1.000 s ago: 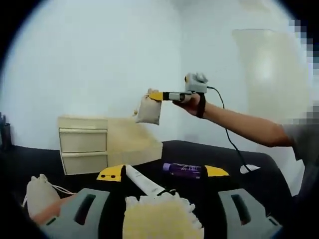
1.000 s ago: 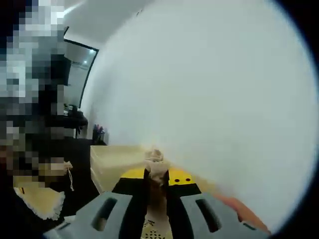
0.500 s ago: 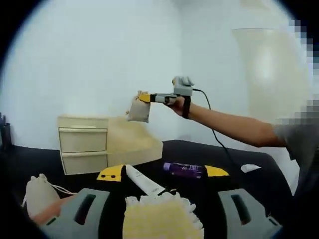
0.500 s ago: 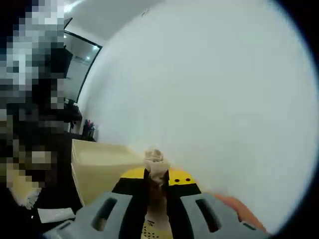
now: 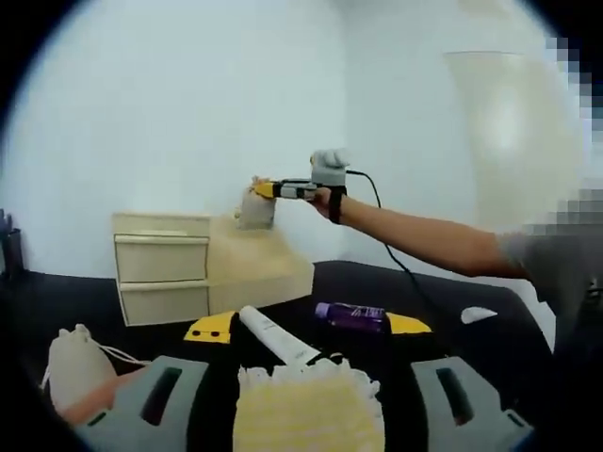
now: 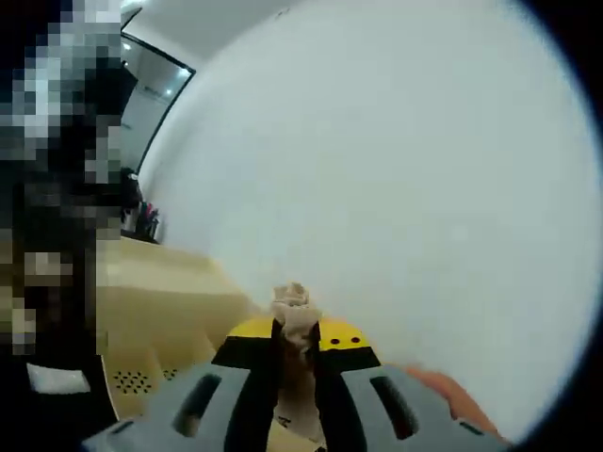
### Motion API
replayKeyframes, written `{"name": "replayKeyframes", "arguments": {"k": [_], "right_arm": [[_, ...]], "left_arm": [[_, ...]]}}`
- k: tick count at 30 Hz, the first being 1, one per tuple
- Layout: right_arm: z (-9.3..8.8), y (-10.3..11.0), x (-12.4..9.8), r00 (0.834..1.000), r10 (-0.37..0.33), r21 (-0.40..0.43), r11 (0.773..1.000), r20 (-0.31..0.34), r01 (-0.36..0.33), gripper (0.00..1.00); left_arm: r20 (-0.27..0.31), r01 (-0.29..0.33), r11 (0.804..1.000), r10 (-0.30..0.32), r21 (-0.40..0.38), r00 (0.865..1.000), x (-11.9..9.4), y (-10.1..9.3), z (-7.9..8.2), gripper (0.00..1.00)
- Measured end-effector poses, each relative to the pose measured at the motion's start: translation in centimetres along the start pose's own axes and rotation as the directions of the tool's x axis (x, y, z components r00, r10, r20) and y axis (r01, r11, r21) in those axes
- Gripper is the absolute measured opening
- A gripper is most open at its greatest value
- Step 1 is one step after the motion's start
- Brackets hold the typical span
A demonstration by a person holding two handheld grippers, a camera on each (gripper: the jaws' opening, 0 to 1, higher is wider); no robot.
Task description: Open the drawer, pick up the cosmetic bottles from the table one by one, place them into the drawer, release the gripper, close the drawer, and move the gripper away
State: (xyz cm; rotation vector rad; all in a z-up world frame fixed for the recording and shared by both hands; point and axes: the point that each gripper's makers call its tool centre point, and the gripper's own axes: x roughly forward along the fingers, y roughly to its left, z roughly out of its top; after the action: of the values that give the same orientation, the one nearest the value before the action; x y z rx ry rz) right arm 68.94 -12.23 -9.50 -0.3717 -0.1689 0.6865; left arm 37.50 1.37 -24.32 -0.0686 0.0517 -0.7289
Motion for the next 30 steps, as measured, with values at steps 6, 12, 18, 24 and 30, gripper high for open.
{"name": "replayKeyframes", "arguments": {"k": [6, 12, 18, 24, 30], "right_arm": [[-1.0, 1.1, 1.3, 1.000, 0.005, 0.061, 0.998, 0.021, -0.006, 0.11], [-2.9, 0.2, 2.5, 0.999, -0.030, 0.121, 0.992, 0.026, 0.026, 0.11], [-4.2, -1.1, 1.7, 0.996, -0.080, 0.133, 0.988, 0.031, 0.076, 0.11], [-5.1, -1.1, 1.8, 0.997, -0.079, 0.132, 0.988, 0.027, 0.075, 0.11], [-5.4, 0.2, 2.6, 0.999, -0.037, 0.096, 0.995, 0.014, 0.036, 0.11]], "left_arm": [[-0.019, 0.004, 1.000, -0.004, 0.017, 1.000, 0.2, -0.1, -0.3, 0.55], [-0.024, -0.001, 1.000, 0.001, 0.021, 1.000, 0.2, 0.1, -0.4, 0.55], [-0.024, 0.001, 1.000, -0.001, 0.029, 1.000, 0.3, 0.0, -0.4, 0.55], [-0.037, 0.000, 0.999, 0.002, 0.038, 0.999, 0.6, -0.1, -0.9, 0.55], [-0.049, -0.005, 0.999, 0.007, 0.051, 0.999, 0.6, -0.1, -1.2, 0.55]]}}
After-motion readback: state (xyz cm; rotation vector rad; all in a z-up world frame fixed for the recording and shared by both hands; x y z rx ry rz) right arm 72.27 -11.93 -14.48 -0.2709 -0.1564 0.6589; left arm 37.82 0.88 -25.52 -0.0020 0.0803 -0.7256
